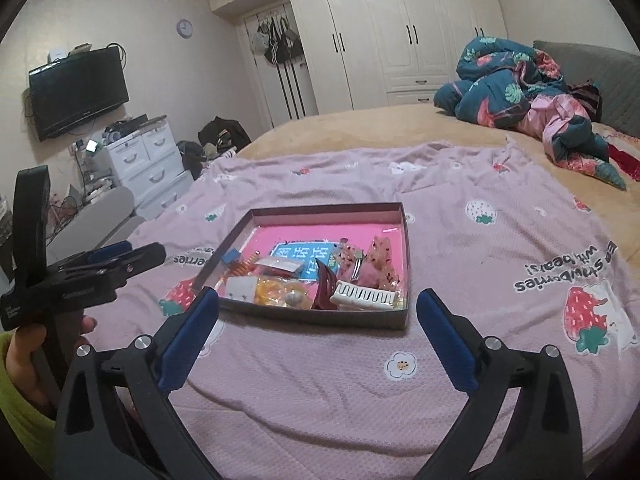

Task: Organize jewelry
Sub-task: 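Open both tools and withdraw them from the box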

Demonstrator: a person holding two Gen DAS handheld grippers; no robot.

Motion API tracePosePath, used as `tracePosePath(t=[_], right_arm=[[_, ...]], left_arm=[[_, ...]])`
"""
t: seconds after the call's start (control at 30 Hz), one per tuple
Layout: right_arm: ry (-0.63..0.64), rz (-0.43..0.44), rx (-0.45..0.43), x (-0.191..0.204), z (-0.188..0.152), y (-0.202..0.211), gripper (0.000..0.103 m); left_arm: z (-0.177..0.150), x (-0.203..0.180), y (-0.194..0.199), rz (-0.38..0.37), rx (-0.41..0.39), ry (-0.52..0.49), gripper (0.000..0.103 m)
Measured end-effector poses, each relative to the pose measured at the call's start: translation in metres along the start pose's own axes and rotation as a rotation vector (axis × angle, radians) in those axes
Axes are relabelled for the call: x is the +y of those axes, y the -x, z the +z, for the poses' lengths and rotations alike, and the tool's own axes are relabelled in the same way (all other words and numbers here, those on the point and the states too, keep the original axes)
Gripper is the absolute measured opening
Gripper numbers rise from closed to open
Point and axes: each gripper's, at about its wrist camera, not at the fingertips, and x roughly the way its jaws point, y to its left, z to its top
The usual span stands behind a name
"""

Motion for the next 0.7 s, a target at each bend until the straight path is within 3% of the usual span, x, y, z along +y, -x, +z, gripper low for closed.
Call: tracePosePath(t=[0.7], right_arm=[[0.107,-0.040,-0.073,0.015,-0.024,0.035,0.099]], left_arm=[[-0.047,0.006,0.030,0.058,-0.033,0.015,0.094]])
